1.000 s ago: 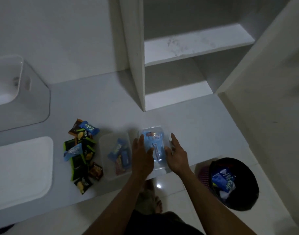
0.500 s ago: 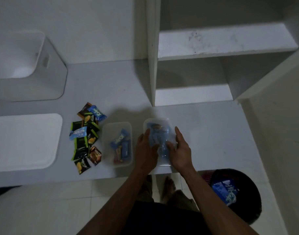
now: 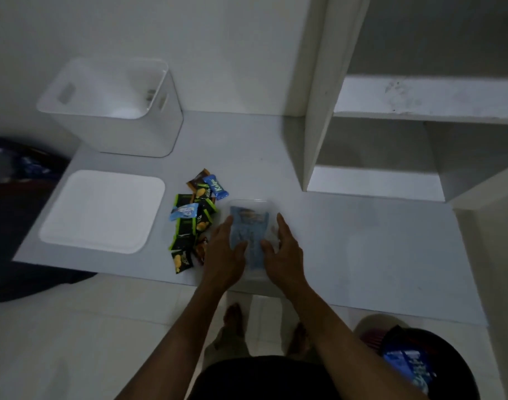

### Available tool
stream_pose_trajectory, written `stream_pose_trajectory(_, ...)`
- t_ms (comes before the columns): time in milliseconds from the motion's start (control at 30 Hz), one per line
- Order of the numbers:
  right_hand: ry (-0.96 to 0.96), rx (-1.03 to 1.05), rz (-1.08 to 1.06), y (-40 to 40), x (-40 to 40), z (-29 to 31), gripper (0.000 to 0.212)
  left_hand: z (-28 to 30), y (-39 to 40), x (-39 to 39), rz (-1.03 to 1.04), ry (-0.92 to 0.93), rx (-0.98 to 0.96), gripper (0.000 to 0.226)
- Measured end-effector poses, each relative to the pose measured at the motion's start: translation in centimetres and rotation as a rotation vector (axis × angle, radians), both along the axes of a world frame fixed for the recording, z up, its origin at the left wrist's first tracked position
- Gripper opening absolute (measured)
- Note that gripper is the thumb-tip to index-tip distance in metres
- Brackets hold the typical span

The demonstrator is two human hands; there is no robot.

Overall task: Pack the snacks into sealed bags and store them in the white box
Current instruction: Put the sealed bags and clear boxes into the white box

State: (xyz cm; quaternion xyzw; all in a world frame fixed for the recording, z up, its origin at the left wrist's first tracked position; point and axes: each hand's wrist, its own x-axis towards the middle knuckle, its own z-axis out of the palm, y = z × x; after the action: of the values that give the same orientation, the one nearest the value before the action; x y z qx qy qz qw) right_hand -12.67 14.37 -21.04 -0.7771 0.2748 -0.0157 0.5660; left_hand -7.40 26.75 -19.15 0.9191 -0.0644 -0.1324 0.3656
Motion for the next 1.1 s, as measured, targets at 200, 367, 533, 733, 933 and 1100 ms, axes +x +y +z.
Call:
stream_pose_trajectory(200,0.045,-0.055,-0.047,2.7,2.1,-0.9,0.065,-1.3,2.6,2.7,-0.096,0.011,-0.012,0.062)
stream_pose_trajectory(367,0.081,-0.052,-0.115,4.1,2.4,-1.4,0.067,-2.1,3.5,3.5,-0.163,0.046,-0.105,0.068)
stream_pose_trajectory(533,0.050,-0.024,-0.162,4.5,2.2,-2.2,0.068,-2.1,3.3,3.4,-0.144,0.110,-0.298,0.066)
stream_pose_trajectory(733,0.070,0.101,-0.110,4.5,1.9,-1.8,0.065,-2.8,3.2,3.5,-0.171,0.033,-0.308,0.064)
stream_pose_trajectory(933,0.027,0.045,-0.090,5.2,1.6,-1.4,0.061,-2.0,3.2,3.2,-0.178,0.003,-0.265,0.064)
stream_pose_trajectory(1100,-0.016,0.004,-0.063,6.5,2.3,0.1,0.059,-0.7,4.7,3.0,-0.118,0.010,-0.223,0.068)
